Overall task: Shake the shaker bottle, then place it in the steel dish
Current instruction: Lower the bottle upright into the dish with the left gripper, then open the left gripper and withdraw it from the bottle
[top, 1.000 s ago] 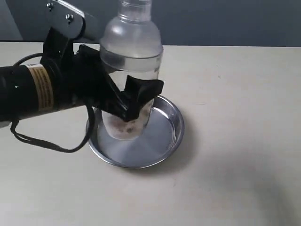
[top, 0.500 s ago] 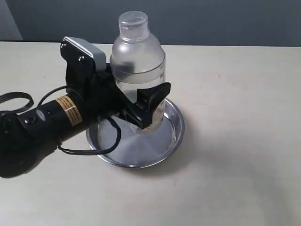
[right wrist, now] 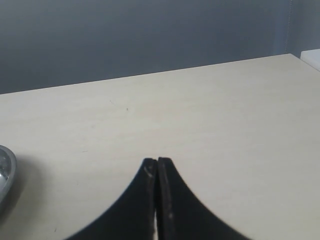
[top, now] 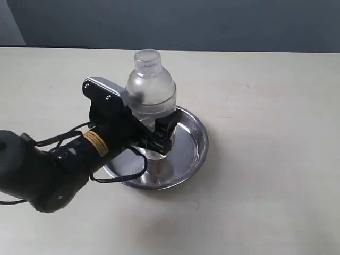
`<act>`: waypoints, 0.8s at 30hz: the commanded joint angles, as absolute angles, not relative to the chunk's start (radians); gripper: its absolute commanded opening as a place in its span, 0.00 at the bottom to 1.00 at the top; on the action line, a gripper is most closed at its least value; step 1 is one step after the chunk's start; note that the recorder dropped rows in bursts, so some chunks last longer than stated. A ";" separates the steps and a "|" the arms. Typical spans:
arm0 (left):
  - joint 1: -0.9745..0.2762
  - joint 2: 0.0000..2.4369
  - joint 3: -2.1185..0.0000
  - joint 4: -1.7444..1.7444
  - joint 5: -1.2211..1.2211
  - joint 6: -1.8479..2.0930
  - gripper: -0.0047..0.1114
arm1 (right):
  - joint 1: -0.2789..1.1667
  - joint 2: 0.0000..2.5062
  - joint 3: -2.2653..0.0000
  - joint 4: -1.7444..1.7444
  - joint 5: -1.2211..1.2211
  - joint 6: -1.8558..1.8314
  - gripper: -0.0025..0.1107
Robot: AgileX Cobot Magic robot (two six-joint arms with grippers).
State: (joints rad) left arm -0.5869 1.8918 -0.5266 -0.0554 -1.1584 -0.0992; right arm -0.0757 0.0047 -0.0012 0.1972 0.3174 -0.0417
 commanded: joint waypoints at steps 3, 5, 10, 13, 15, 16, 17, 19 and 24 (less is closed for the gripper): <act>-0.590 1.976 -0.528 -0.046 -1.221 -0.084 0.04 | -0.079 0.000 0.000 0.194 0.307 -0.044 0.01; -0.590 1.981 -0.528 -0.021 -1.221 -0.076 0.04 | -0.079 0.000 0.000 0.194 0.307 -0.044 0.01; -0.590 1.981 -0.530 0.023 -1.221 -0.021 0.11 | -0.079 0.000 0.000 0.194 0.307 -0.044 0.01; -0.587 1.979 -0.530 0.020 -1.221 -0.014 0.37 | -0.079 0.000 0.000 0.194 0.307 -0.044 0.01; -0.575 1.979 -0.530 0.000 -1.221 -0.014 0.64 | -0.079 0.000 0.000 0.194 0.307 -0.044 0.01; -0.569 1.979 -0.530 0.000 -1.221 -0.014 0.75 | -0.079 0.000 0.000 0.194 0.307 -0.044 0.01; -0.560 1.979 -0.530 0.000 -1.221 -0.014 0.87 | -0.079 0.000 0.000 0.194 0.307 -0.044 0.01; -0.549 1.979 -0.530 0.036 -1.221 -0.021 0.95 | -0.079 0.000 0.000 0.194 0.307 -0.044 0.01; -0.540 1.937 -0.530 0.059 -1.221 -0.023 0.95 | -0.079 0.000 0.000 0.194 0.307 -0.044 0.01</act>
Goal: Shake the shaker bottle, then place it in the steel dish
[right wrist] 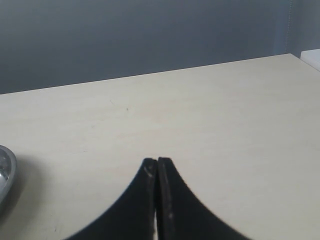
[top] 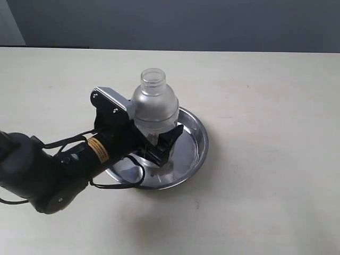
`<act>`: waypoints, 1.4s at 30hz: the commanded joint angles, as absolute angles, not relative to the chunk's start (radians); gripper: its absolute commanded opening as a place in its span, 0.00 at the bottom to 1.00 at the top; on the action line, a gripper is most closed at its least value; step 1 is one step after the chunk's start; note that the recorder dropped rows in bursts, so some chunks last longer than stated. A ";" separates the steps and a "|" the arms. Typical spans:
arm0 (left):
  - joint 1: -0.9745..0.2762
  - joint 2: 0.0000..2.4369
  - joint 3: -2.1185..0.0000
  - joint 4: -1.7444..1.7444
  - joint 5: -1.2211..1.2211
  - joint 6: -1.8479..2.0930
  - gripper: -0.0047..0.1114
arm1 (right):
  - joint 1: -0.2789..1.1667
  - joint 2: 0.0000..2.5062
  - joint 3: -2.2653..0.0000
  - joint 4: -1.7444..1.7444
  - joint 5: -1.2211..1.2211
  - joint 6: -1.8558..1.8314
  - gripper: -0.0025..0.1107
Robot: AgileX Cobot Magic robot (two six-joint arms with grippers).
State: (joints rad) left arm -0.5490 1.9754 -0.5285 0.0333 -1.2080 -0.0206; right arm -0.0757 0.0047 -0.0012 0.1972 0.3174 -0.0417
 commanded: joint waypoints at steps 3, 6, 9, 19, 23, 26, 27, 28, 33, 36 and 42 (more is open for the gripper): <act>-0.540 1.891 -0.530 0.059 -1.221 -0.023 0.95 | -0.079 0.000 0.000 0.194 0.307 -0.044 0.01; -0.540 1.841 -0.530 0.059 -1.221 -0.023 0.95 | -0.079 0.000 0.000 0.194 0.307 -0.044 0.01; -0.540 1.787 -0.530 0.059 -1.221 -0.023 0.95 | -0.079 0.000 0.000 0.194 0.307 -0.044 0.01; -0.540 1.395 -0.530 -0.008 -0.866 0.102 0.85 | -0.079 0.000 0.000 0.194 0.307 -0.044 0.01; -0.540 1.110 -0.530 -0.059 -0.505 0.165 0.47 | -0.079 0.000 0.000 0.194 0.307 -0.044 0.01; -0.540 0.926 -0.530 -0.080 -0.269 0.187 0.15 | -0.079 0.000 0.000 0.194 0.307 -0.044 0.01; -0.540 0.869 -0.530 -0.080 -0.208 0.187 0.06 | -0.079 0.000 0.000 0.194 0.307 -0.044 0.01; -0.540 0.827 -0.530 -0.082 -0.158 0.189 0.05 | -0.079 0.000 0.000 0.194 0.307 -0.044 0.01; -0.487 0.616 -0.530 -0.023 0.146 0.202 0.06 | -0.079 0.000 0.000 0.194 0.307 -0.044 0.01; -0.471 0.546 -0.530 0.011 0.276 0.175 0.06 | -0.079 0.000 0.000 0.194 0.307 -0.044 0.01; -0.470 0.453 -0.530 0.109 0.424 0.010 0.06 | -0.079 0.000 0.000 0.194 0.307 -0.044 0.01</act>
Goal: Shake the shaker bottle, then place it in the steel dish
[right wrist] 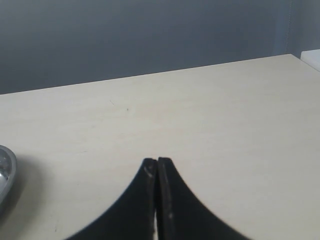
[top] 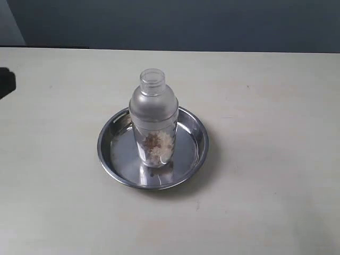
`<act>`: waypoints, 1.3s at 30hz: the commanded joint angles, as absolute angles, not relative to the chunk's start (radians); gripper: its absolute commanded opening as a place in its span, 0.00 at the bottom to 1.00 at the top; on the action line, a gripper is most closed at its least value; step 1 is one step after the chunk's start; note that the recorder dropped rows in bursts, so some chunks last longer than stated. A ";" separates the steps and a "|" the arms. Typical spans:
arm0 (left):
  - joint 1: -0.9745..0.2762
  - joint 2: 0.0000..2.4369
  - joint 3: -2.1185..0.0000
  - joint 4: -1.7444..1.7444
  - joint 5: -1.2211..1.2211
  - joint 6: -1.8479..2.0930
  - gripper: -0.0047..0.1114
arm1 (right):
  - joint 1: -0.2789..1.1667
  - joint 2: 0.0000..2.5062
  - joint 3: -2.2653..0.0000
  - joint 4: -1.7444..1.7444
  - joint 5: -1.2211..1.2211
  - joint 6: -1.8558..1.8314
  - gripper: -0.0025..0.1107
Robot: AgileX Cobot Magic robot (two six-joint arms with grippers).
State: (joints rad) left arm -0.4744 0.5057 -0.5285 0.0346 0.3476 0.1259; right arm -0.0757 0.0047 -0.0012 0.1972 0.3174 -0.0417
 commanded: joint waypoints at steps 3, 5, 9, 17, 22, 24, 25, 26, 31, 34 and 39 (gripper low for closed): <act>-0.461 0.408 -0.477 0.175 0.372 -0.046 0.06 | -0.079 0.000 0.000 0.194 0.307 -0.044 0.01; -0.417 0.379 -0.415 0.138 0.280 -0.046 0.06 | -0.079 0.000 0.000 0.194 0.307 -0.044 0.01; -0.255 0.313 -0.229 0.000 0.071 -0.046 0.06 | -0.079 0.000 0.000 0.194 0.307 -0.044 0.01; -0.119 0.194 -0.022 -0.087 0.063 -0.043 0.06 | -0.079 0.000 0.000 0.194 0.307 -0.044 0.01; -0.058 0.185 0.000 -0.085 0.163 -0.043 0.06 | -0.079 0.000 0.000 0.194 0.307 -0.044 0.01; -0.057 0.185 0.000 -0.085 0.213 -0.043 0.06 | -0.079 0.000 0.000 0.194 0.307 -0.044 0.01; -0.054 0.185 0.000 -0.074 0.213 -0.043 0.06 | -0.079 0.000 0.000 0.194 0.307 -0.044 0.01; -0.052 0.185 0.000 -0.074 0.213 -0.043 0.06 | -0.079 0.000 0.000 0.194 0.307 -0.044 0.01; -0.050 0.185 0.000 -0.074 0.213 -0.043 0.06 | -0.079 0.000 0.000 0.194 0.307 -0.044 0.01; -0.050 0.185 0.000 -0.074 0.213 -0.043 0.06 | -0.079 0.000 0.000 0.194 0.307 -0.044 0.01; -0.050 0.185 0.000 -0.074 0.213 -0.043 0.06 | -0.079 0.000 0.000 0.194 0.307 -0.044 0.01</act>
